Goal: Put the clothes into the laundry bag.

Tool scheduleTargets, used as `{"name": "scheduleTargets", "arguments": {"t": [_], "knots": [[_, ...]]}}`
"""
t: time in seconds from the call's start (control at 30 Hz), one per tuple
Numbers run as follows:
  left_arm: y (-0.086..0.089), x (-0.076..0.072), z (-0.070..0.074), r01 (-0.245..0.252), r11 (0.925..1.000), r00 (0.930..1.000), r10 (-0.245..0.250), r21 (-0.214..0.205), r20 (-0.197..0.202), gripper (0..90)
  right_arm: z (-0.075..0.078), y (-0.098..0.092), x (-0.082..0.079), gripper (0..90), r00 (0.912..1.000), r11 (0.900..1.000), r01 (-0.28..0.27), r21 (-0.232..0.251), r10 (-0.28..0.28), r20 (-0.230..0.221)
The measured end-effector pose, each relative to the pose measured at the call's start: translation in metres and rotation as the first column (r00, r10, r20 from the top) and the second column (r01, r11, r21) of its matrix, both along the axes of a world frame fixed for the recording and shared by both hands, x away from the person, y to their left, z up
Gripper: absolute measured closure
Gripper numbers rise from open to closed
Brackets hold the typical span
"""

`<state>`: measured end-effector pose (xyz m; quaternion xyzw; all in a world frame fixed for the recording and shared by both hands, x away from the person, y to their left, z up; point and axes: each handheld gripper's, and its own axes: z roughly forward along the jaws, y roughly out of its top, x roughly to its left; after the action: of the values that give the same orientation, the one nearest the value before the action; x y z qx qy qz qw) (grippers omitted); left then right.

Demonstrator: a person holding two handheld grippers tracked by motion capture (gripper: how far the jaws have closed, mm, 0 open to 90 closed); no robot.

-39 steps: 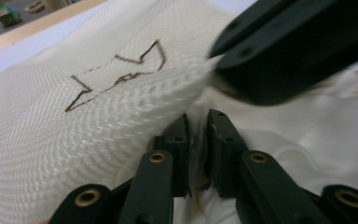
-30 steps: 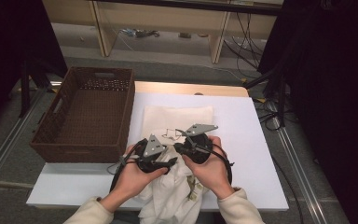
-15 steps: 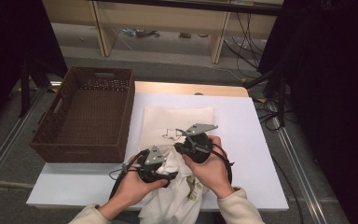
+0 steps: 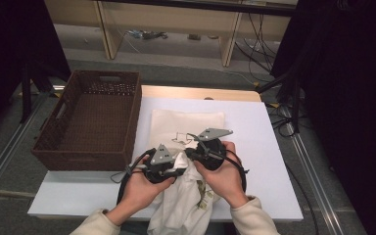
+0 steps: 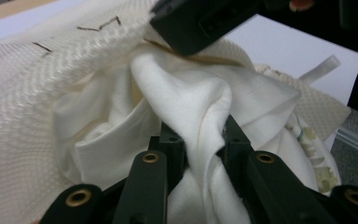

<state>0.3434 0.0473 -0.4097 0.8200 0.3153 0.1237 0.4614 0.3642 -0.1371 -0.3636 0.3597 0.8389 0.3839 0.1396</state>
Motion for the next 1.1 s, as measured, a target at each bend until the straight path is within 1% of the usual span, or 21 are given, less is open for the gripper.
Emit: {"name": "scheduleTargets", "arguments": {"t": [0.07, 0.17, 0.2, 0.23, 0.27, 0.3, 0.33, 0.37, 0.4, 0.47, 0.5, 0.53, 0.6, 0.63, 0.7, 0.73, 0.8, 0.83, 0.87, 1.07, 1.1], "knots": [[-0.003, 0.002, -0.002, -0.021, 0.9997, 0.9998, 0.021, -0.014, -0.002, 74.9, 0.000, -0.001, 0.001, 89.7, 0.9996, 0.9998, -0.020, -0.007, 0.020, 0.021], [-0.007, 0.010, -0.010, -0.037, 0.9987, 0.9992, 0.036, 0.035, 0.017, 74.8, 0.001, 0.001, -0.001, 89.8, 0.9994, 0.9995, -0.033, -0.004, 0.033, 0.011], [-0.010, 0.014, -0.016, -0.041, 0.9987, 0.9991, 0.041, 0.029, 0.014, 74.8, -0.001, 0.005, -0.002, 89.8, 0.9997, 0.9997, -0.020, 0.015, 0.020, 0.015], [-0.010, 0.020, -0.021, -0.045, 0.9981, 0.9988, 0.044, 0.042, 0.023, 74.6, 0.001, 0.006, -0.005, 89.8, 0.9989, 0.9996, -0.016, 0.025, 0.017, -0.044], [-0.009, 0.025, -0.027, -0.053, 0.9971, 0.9984, 0.051, 0.055, 0.022, 74.4, -0.001, 0.006, -0.003, 89.9, 0.9987, 0.9987, -0.050, 0.009, 0.050, -0.003], [-0.011, 0.028, -0.032, -0.091, 0.9953, 0.9957, 0.091, 0.032, 0.015, 73.7, -0.001, 0.008, -0.005, 89.9, 0.9988, 0.9994, -0.028, 0.019, 0.028, -0.040], [-0.012, 0.030, -0.035, -0.104, 0.9944, 0.9946, 0.104, 0.019, 0.002, 72.3, -0.004, 0.009, -0.004, 89.8, 0.9995, 0.9994, -0.031, 0.015, 0.031, -0.008], [-0.012, 0.031, -0.034, -0.094, 0.9955, 0.9956, 0.094, 0.012, 0.002, 69.4, -0.003, 0.008, -0.003, 89.8, 0.9988, 0.9989, -0.046, 0.001, 0.046, -0.015], [-0.011, 0.029, -0.031, -0.088, 0.9960, 0.9961, 0.088, 0.018, 0.007, 64.8, -0.005, 0.008, -0.003, 89.8, 0.9996, 0.9997, -0.021, 0.013, 0.021, -0.020], [-0.009, 0.025, -0.028, -0.080, 0.9961, 0.9960, 0.078, 0.037, 0.042, 52.2, -0.005, 0.006, -0.001, 89.7, 0.9998, 0.9998, -0.014, 0.015, 0.014, -0.013], [-0.007, 0.022, -0.025, -0.079, 0.9962, 0.9958, 0.077, 0.036, 0.049, 46.4, -0.004, 0.003, 0.001, 89.7, 0.9990, 0.9991, -0.041, 0.001, 0.041, -0.018], [-0.005, 0.019, -0.023, -0.069, 0.9971, 0.9967, 0.067, 0.033, 0.046, 41.0, -0.003, 0.003, 0.000, 89.7, 0.9993, 0.9998, -0.009, 0.016, 0.010, -0.036], [-0.001, 0.012, -0.017, -0.063, 0.9966, 0.9966, 0.060, 0.053, 0.056, 33.8, -0.003, 0.000, 0.003, 89.7, 0.9991, 0.9991, -0.042, -0.007, 0.042, -0.004], [0.002, 0.009, -0.014, -0.058, 0.9965, 0.9952, 0.053, 0.060, 0.082, 32.1, -0.003, 0.000, 0.003, 89.7, 0.9990, 0.9990, -0.044, -0.009, 0.044, 0.010], [0.006, 0.001, -0.009, -0.053, 0.9974, 0.9960, 0.049, 0.050, 0.075, 29.9, -0.003, 0.002, 0.000, 89.6, 0.9996, 1.0000, -0.004, 0.008, 0.005, -0.028], [0.008, -0.002, -0.008, -0.060, 0.9970, 0.9937, 0.055, 0.049, 0.098, 28.9, -0.003, 0.002, 0.001, 89.6, 0.9997, 0.9998, -0.017, -0.004, 0.017, -0.017], [0.012, -0.007, -0.007, -0.064, 0.9952, 0.9931, 0.056, 0.074, 0.103, 27.7, -0.003, 0.003, 0.000, 89.6, 0.9995, 0.9999, -0.004, 0.013, 0.005, -0.032], [0.015, -0.007, -0.009, -0.045, 0.9948, 0.9938, 0.035, 0.092, 0.105, 27.8, -0.003, 0.003, 0.000, 89.6, 0.9995, 0.9999, -0.007, 0.008, 0.007, -0.030], [0.016, -0.008, -0.012, -0.049, 0.9949, 0.9955, 0.041, 0.088, 0.085, 27.8, -0.004, 0.002, 0.001, 89.5, 0.9998, 0.9999, -0.013, -0.002, 0.013, -0.015], [0.012, 0.002, -0.035, -0.027, 0.9964, 0.9996, 0.026, 0.080, 0.013, 29.5, -0.004, 0.004, 0.000, 89.5, 0.9991, 0.9999, -0.005, 0.009, 0.005, -0.041], [0.011, 0.002, -0.037, -0.029, 0.9957, 0.9995, 0.030, 0.088, -0.011, 31.2, -0.004, 0.003, 0.001, 89.5, 0.9995, 0.9998, -0.021, -0.002, 0.021, -0.025]]}}
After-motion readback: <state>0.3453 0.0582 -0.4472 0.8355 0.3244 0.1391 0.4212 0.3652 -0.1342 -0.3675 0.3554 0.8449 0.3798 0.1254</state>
